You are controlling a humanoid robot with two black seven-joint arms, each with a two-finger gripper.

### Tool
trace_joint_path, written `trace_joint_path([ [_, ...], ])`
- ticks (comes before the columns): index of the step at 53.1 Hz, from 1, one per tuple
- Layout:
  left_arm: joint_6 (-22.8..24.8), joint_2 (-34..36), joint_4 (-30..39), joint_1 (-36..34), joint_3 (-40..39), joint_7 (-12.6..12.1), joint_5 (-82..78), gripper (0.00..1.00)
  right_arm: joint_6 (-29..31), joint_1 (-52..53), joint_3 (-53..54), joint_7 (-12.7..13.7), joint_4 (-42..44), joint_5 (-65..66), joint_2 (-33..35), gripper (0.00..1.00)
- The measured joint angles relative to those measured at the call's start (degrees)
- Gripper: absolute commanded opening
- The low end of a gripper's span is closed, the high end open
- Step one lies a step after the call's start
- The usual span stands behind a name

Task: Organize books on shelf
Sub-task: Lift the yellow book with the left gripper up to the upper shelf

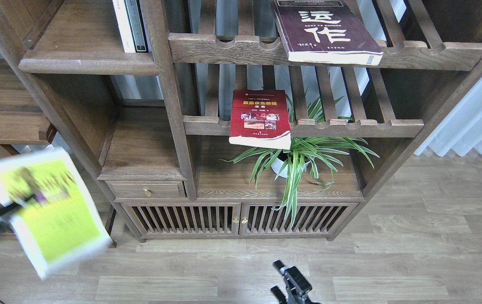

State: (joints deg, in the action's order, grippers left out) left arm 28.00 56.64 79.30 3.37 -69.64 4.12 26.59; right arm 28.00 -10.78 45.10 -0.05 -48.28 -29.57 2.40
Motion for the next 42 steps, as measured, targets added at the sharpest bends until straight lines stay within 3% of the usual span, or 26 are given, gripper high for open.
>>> trace_joint_path([
  [9,0.0,4.6,0.0,-13.3,-0.6,0.6,3.9,0.02,0.0,1.3,0.2,0.0,1.3,0.0,-1.1,0.99],
  [17,0.0,6.1,0.0,-25.5,4.3,0.6,4.0,0.02,0.0,1.4,0.2,0.0,1.4,0.0,-1.4,0.99],
  [33,0.0,3.1,-0.2,-57.5,23.9,0.7,4.2,0.04,0.0,1.4,0.2,0.0,1.9,-0.1,-1.5,0.99],
  [42,0.0,2.2,-2.3,-62.4,27.2,0.7,4.2,0.04,0.0,0.8,0.3,0.0,2.1,-0.9,-1.4,0.99],
])
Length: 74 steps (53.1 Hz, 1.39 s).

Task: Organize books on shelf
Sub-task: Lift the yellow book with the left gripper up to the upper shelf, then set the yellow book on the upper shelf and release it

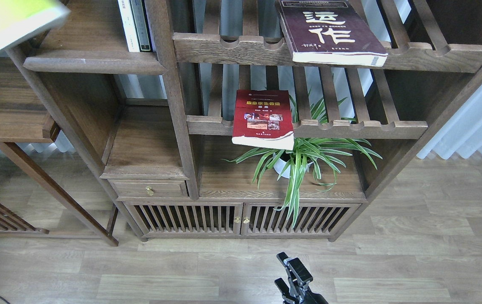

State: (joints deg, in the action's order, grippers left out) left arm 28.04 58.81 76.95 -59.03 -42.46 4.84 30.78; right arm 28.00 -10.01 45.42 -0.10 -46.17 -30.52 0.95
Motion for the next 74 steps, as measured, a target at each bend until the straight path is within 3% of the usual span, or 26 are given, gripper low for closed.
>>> trace_joint_path([
  [19,0.0,3.5,-9.3,0.0,0.2,-3.5,-9.6,0.04,0.0,-0.7,0.0,0.0,-0.1,-0.9,0.5,0.99],
  [34,0.0,-9.0,-19.3,-5.1,-1.8,-7.1,-24.6,0.04,0.0,-0.6,-0.1,0.0,-0.7,-0.9,0.0,0.99],
  [61,0.0,-30.6,-37.4,-14.0,-12.3,-6.1,-53.0,0.03,0.0,-0.1,1.0,0.0,-1.3,-2.2,-0.3,0.99],
  [72,0.0,-39.4,-44.2,-15.3,-15.2,-5.6,-55.2,0.04,0.0,0.3,1.2,0.0,-2.2,-2.7,-0.9,0.99],
  [73,0.0,-39.9,-44.9,-15.5,-15.5,-5.5,-55.2,0.05,0.0,0.4,1.2,0.0,-2.2,-2.8,-0.9,0.99],
  [74,0.0,-41.5,-47.2,-15.8,-16.2,-5.1,-55.3,0.16,0.0,1.0,1.3,0.0,-2.2,-3.1,-0.9,0.99],
])
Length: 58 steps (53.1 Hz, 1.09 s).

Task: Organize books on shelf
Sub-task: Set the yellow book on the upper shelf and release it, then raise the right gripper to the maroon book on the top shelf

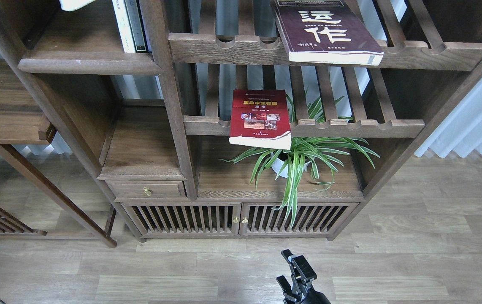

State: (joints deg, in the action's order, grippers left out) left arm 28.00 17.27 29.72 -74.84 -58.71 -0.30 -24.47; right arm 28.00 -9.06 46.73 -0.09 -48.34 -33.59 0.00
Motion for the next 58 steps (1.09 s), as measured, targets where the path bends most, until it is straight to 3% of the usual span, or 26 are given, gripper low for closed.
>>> trace_joint_path([
  [2,0.0,-0.3,-0.5,0.0,0.0,0.0,0.0,0.29,0.0,0.1,0.0,0.0,0.0,-0.1,0.0,0.99],
  [4,0.0,-1.2,-1.3,0.0,-0.3,0.1,0.2,0.57,0.0,0.2,0.0,0.0,0.0,-0.1,0.0,0.99],
  [6,0.0,-2.5,-2.2,0.4,-0.4,0.1,0.9,0.74,0.0,0.3,0.0,0.0,0.0,-0.2,0.0,0.99],
  [7,0.0,-3.2,-2.6,0.7,-0.3,0.0,1.3,0.77,0.0,0.4,0.1,0.0,0.0,-0.2,0.0,0.99],
  [23,0.0,-4.6,-0.2,1.3,-0.2,-0.5,5.2,0.96,0.0,0.9,2.0,0.0,-0.7,-0.2,0.0,0.99],
  [35,0.0,0.5,11.8,6.1,-4.2,-0.5,5.8,0.99,0.0,1.0,2.8,0.0,-3.8,-0.2,0.0,0.99],
  [41,0.0,4.2,19.5,12.1,-7.2,-0.5,6.7,1.00,0.0,1.0,3.9,0.0,-9.1,-0.2,0.0,0.99],
  [50,0.0,8.2,36.4,28.7,-15.1,-0.9,12.5,1.00,0.0,0.3,6.2,0.0,-23.5,0.1,4.1,0.99],
  [54,0.0,9.9,40.0,35.5,-18.2,-0.7,13.6,1.00,0.0,0.7,6.5,0.0,-24.8,0.1,6.2,0.99],
  [55,0.0,10.5,41.8,39.9,-20.6,-0.7,14.2,1.00,0.0,1.6,6.9,0.0,-25.0,-0.1,8.3,0.99],
  [58,0.0,10.6,42.3,41.6,-21.3,-0.7,14.4,1.00,0.0,2.2,7.0,0.0,-25.0,-0.1,9.5,0.99],
])
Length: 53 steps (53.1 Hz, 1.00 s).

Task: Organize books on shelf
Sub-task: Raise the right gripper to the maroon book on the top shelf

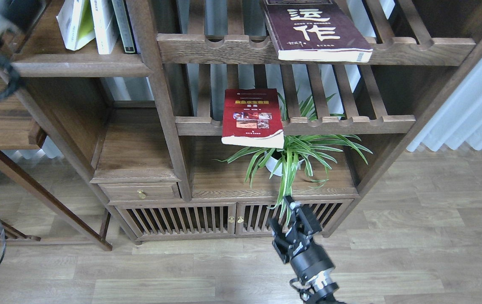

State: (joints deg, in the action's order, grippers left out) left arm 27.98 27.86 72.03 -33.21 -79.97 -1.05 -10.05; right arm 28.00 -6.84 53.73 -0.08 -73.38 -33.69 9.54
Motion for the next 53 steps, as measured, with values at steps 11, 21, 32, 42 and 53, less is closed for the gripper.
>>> trace_joint_path([
  [11,0.0,0.0,2.0,12.3,0.4,-0.3,0.6,1.00,0.0,3.7,0.1,-1.6,-0.4,-0.2,5.9,0.99],
  [21,0.0,-0.5,1.9,19.2,3.4,-0.1,0.7,1.00,0.0,7.3,0.1,-4.7,-1.4,-0.4,11.4,0.99],
  [32,0.0,-2.7,-0.5,21.4,4.3,-0.1,0.7,1.00,0.0,8.7,0.7,-5.3,-7.4,-0.6,18.7,0.99],
  [42,0.0,-4.8,-3.0,21.5,3.9,0.0,0.7,1.00,0.0,11.7,4.4,-5.4,-11.0,-0.8,19.8,0.99],
  [53,0.0,-5.2,-6.4,21.6,3.1,0.8,1.0,1.00,0.0,14.7,5.1,-5.2,-15.1,-0.7,18.7,0.99],
])
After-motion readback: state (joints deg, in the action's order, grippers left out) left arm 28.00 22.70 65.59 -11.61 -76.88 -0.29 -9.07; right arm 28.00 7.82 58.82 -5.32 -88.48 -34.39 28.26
